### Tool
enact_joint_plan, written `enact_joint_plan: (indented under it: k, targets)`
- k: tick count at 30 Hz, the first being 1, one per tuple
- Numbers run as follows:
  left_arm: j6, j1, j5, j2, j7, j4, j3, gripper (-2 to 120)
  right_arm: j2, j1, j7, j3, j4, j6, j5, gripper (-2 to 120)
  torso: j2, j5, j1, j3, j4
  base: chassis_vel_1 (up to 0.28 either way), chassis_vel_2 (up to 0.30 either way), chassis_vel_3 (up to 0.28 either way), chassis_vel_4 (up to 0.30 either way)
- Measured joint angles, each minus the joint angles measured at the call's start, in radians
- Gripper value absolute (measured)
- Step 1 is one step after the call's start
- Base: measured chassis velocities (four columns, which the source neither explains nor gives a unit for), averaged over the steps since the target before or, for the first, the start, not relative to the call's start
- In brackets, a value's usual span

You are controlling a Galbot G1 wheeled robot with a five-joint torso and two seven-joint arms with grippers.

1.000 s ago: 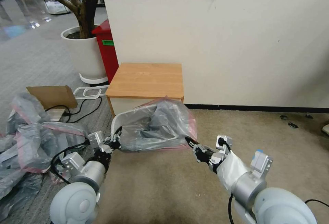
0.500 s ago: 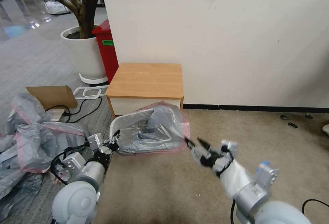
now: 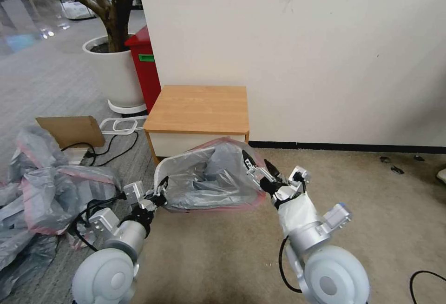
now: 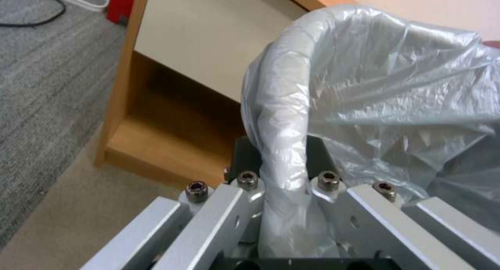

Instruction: Pick up the garbage bag from the table and place it over the trash can.

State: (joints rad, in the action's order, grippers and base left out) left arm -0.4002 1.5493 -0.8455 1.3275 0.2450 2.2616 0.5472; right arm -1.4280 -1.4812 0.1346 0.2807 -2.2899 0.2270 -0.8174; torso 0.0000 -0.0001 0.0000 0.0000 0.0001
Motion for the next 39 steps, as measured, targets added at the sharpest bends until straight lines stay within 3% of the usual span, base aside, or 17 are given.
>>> enact_joint_plan:
  k: [6,9,13,14,15,23,35,39]
  targets:
    - [0.000,0.000,0.000,0.009,-0.002,0.001,-0.005,5,-0.003,-0.005,0.011,0.001,-0.003,-0.008,-0.029,70,0.000,0.0000,0.000,0.000,0.0000,0.000,0.000,0.000,0.000]
    - [0.000,0.001,0.000,0.012,-0.003,0.008,-0.006,5,-0.004,0.000,0.015,0.001,-0.001,-0.013,-0.033,55,0.000,0.0001,0.000,0.000,0.0000,0.000,0.000,0.000,0.000]
    - [0.000,0.002,0.000,0.013,-0.003,0.010,-0.006,5,-0.004,0.004,0.016,0.002,0.000,-0.015,-0.034,48,0.000,0.0001,0.000,0.000,-0.0001,0.000,0.000,0.000,0.000]
    - [-0.001,0.005,0.001,0.015,-0.003,0.013,-0.006,5,-0.003,0.011,0.016,0.003,0.001,-0.020,-0.041,32,0.000,0.0001,0.000,0.000,0.0000,0.000,0.000,0.000,0.000]
    - [-0.001,0.007,0.002,0.017,-0.004,0.015,-0.006,5,-0.002,0.015,0.017,0.004,0.002,-0.022,-0.045,28,0.000,0.0001,0.000,0.000,0.0000,0.000,0.000,0.000,0.000]
    - [-0.004,0.010,0.004,0.027,-0.005,0.024,-0.017,5,0.006,0.029,0.014,0.010,0.008,-0.025,-0.055,0,0.000,0.0001,0.000,0.000,0.0000,0.000,0.000,0.000,0.000]
    - [-0.023,0.023,0.006,0.032,-0.020,0.049,-0.022,5,0.014,0.073,0.043,0.035,0.025,-0.023,-0.083,0,0.000,0.0002,0.000,0.000,-0.0001,0.000,0.000,0.000,0.000]
    - [-0.026,0.032,0.000,0.030,-0.035,0.060,-0.015,5,0.038,0.106,0.074,0.053,0.068,0.022,-0.099,0,0.000,0.0002,0.000,0.000,-0.0001,0.000,0.000,0.000,0.000]
